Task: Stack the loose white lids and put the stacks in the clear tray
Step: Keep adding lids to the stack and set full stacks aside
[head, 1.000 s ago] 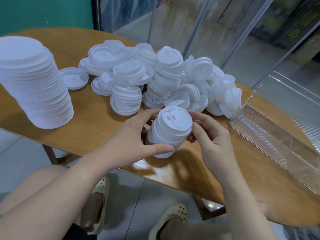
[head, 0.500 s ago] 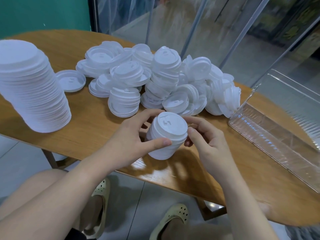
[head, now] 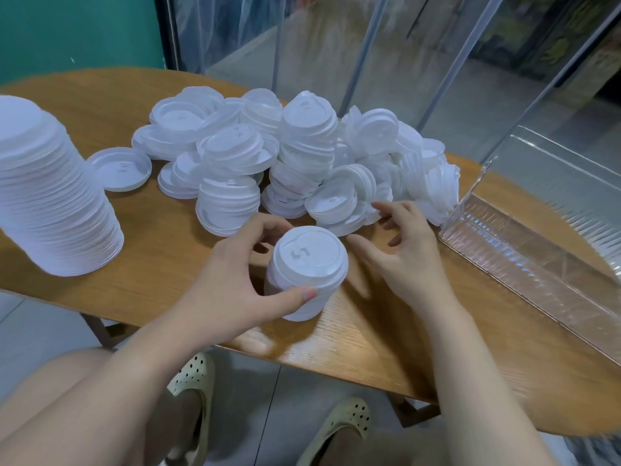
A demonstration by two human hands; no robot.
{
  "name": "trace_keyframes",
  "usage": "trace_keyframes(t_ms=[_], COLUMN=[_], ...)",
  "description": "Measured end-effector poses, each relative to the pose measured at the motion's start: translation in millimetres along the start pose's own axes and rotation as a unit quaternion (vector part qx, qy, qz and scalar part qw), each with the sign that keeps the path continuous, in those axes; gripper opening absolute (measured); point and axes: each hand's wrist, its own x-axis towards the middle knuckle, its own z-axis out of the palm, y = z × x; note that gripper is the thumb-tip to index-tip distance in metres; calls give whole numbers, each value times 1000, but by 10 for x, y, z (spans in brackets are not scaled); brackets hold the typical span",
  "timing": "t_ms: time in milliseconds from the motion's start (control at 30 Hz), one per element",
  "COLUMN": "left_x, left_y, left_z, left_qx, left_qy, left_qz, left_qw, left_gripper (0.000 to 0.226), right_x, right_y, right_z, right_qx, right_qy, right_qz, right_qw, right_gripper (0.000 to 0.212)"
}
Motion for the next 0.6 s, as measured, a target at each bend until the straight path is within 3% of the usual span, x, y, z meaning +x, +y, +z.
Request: trace_keyframes(t_ms=[100, 167, 467, 600], left_x=[-3, 5, 38, 39], left_y=[0, -1, 9, 42], left_z=[5, 17, 77, 70], left_qx=[-2, 3, 12, 6], left_qy=[-8, -19, -25, -21], left_qz=[15, 26, 14, 7], left_qw=[1000, 999, 1000, 1000], left_gripper=[69, 74, 72, 68], right_x=[40, 67, 79, 54], right_y=[28, 10, -44, -54], right_z=[73, 108, 284, 323], right_qx=[-35, -48, -107, -77], right_qy=[-19, -22, 23, 36], right_qz=[14, 16, 30, 44], right_qw=[999, 998, 994, 995], right_gripper=[88, 94, 87, 80])
